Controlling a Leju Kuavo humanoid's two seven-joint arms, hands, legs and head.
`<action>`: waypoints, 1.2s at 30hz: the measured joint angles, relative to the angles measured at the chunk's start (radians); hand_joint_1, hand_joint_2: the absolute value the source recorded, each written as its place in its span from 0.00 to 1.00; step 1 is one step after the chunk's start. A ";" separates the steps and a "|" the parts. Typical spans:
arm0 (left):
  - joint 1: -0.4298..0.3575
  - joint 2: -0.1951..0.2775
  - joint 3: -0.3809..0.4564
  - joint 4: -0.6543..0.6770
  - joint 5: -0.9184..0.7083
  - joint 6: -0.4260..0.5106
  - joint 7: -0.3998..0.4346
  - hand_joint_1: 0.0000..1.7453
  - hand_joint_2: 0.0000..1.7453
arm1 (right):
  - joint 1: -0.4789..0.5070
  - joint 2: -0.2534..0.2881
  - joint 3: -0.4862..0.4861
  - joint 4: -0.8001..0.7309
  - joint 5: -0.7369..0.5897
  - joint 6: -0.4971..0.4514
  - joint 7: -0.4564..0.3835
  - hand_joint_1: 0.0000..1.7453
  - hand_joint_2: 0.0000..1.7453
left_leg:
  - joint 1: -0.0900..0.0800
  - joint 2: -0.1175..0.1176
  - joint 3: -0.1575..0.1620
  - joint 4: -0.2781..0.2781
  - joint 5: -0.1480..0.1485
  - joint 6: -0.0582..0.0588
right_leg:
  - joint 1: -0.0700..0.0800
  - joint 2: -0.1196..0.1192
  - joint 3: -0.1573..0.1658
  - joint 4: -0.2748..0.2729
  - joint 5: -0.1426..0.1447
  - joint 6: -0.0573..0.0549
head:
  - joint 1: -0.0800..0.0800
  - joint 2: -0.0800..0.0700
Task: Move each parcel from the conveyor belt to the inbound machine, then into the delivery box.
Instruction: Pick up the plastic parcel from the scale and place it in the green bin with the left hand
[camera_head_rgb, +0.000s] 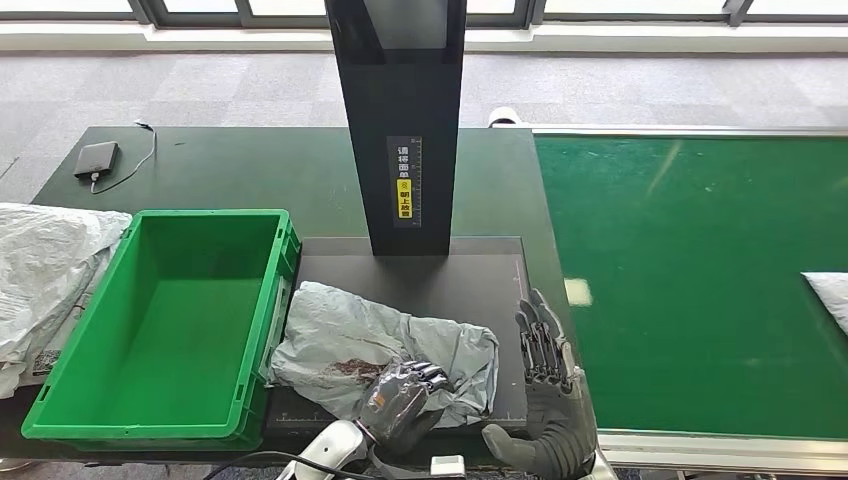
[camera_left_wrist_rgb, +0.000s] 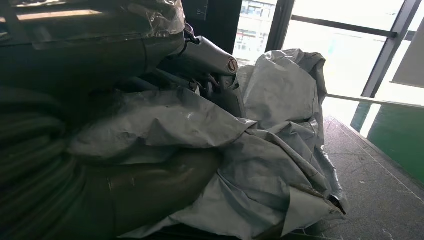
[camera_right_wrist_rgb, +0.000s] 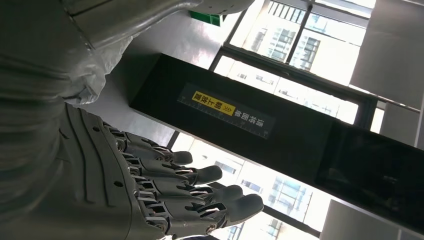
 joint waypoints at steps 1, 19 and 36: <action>-0.001 0.000 -0.001 0.002 -0.001 -0.003 -0.001 1.00 1.00 | -0.001 -0.001 0.000 0.000 -0.006 0.000 0.000 0.00 1.00 | 0.000 0.000 0.000 0.000 0.000 0.000 | 0.000 0.000 0.000 0.000 0.000 0.000 | 0.000 0.000; -0.012 0.009 -0.041 0.037 -0.006 0.023 -0.009 1.00 1.00 | -0.098 -0.048 0.039 0.016 -0.147 -0.030 0.001 0.00 1.00 | 0.000 0.000 0.000 0.000 0.000 0.000 | 0.000 -0.001 0.002 0.000 0.000 0.000 | 0.000 0.000; 0.231 -0.045 0.389 -0.992 -0.372 0.303 -0.352 1.00 1.00 | -0.160 -0.118 0.106 0.063 -0.265 -0.176 0.001 0.00 1.00 | 0.001 0.000 -0.002 0.000 0.001 -0.001 | 0.000 0.000 -0.003 0.002 0.000 0.000 | 0.000 0.000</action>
